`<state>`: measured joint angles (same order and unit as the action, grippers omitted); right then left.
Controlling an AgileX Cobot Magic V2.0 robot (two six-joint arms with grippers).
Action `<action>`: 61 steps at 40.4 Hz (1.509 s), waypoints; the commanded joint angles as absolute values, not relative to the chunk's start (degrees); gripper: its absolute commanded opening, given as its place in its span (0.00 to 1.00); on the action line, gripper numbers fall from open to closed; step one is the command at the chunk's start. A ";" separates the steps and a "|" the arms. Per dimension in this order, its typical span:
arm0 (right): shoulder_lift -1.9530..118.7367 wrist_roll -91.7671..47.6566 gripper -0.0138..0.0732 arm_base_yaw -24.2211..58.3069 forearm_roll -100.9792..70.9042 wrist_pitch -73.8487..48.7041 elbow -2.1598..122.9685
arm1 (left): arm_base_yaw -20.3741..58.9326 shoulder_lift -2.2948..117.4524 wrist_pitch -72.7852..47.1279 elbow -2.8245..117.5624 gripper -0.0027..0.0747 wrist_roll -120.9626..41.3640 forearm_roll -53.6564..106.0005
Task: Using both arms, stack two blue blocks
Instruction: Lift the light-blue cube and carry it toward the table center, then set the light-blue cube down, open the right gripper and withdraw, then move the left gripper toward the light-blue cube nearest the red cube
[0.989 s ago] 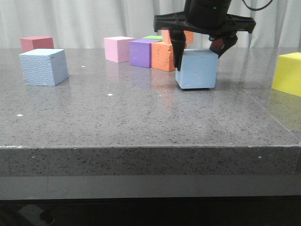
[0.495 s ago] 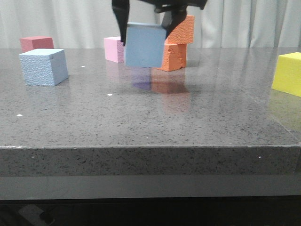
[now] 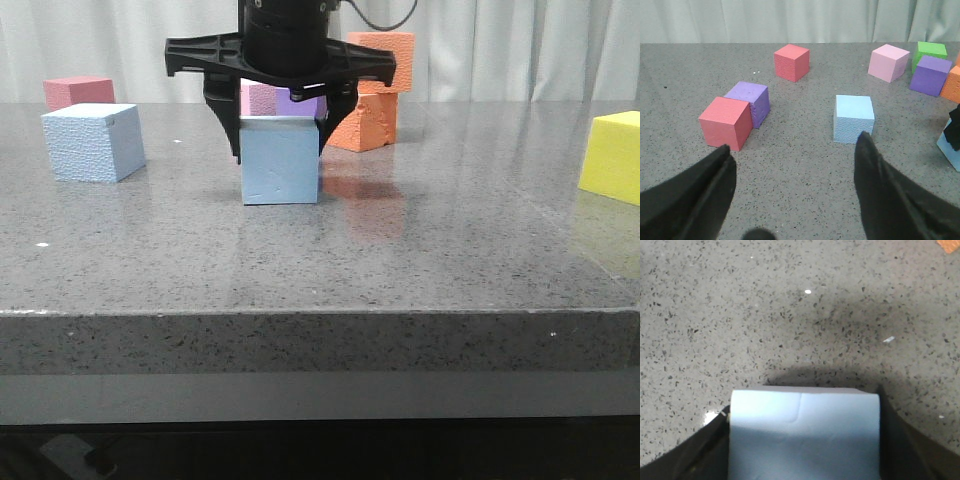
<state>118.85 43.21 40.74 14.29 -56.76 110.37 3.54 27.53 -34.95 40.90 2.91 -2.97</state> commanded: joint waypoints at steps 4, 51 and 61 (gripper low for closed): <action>114.01 43.43 0.79 40.62 16.09 -55.76 112.44 | 4.03 28.25 -30.23 42.77 0.67 2.94 -3.14; 63.32 -22.11 0.60 28.27 -15.05 -49.95 76.05 | 4.03 28.25 -30.23 42.77 0.67 2.94 -3.14; 48.31 -22.11 0.60 28.27 -18.67 -39.57 57.67 | 4.03 28.25 -30.23 42.77 0.67 2.94 -3.14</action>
